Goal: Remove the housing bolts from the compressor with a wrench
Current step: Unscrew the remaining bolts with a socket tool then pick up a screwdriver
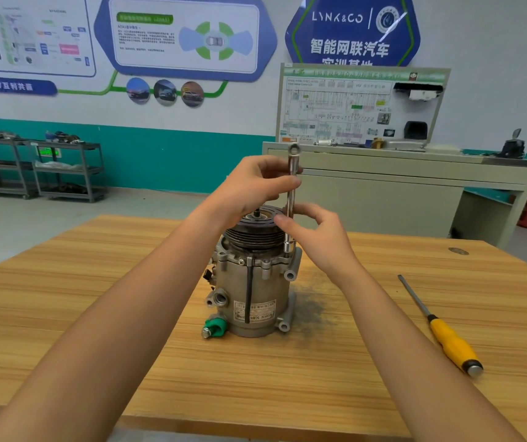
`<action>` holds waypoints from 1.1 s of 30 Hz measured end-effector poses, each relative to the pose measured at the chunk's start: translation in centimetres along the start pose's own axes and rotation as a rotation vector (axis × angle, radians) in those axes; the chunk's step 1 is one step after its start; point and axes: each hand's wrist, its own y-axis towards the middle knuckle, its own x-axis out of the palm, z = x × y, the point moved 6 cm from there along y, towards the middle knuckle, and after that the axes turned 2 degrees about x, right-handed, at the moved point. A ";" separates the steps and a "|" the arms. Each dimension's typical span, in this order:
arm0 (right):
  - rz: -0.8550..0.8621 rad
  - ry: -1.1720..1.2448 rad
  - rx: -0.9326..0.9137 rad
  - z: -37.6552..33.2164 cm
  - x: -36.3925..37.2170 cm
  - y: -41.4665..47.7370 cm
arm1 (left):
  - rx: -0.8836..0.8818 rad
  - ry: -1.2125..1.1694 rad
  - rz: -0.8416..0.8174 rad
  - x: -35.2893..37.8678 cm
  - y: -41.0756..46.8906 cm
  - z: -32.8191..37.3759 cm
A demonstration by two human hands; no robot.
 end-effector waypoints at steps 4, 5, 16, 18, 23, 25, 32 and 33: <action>0.087 -0.030 -0.066 -0.6 -0.2 -0.3 | 0.034 0.097 0.069 0.4 0.0 0.6; 0.071 -0.040 -0.084 -0.8 -0.1 -0.2 | 0.033 0.109 0.054 0.4 0.0 0.6; 0.031 -0.022 -0.026 0.1 0.1 -0.2 | 0.045 0.160 0.063 -0.3 0.6 0.9; 0.043 -0.013 -0.042 0.1 0.5 -0.3 | 0.064 0.220 0.099 0.0 0.8 1.0; -0.068 0.087 -0.064 0.0 1.3 0.1 | -0.053 -0.064 -0.150 0.8 0.3 0.5; -0.117 0.075 -0.031 0.1 1.5 0.2 | -0.098 -0.148 -0.225 0.7 0.1 0.4; 0.151 0.044 -0.038 0.6 0.4 -0.5 | -0.006 0.098 0.009 0.0 0.2 0.8; 0.153 0.042 -0.045 0.5 0.5 -0.6 | -0.004 0.093 0.031 0.0 0.2 0.7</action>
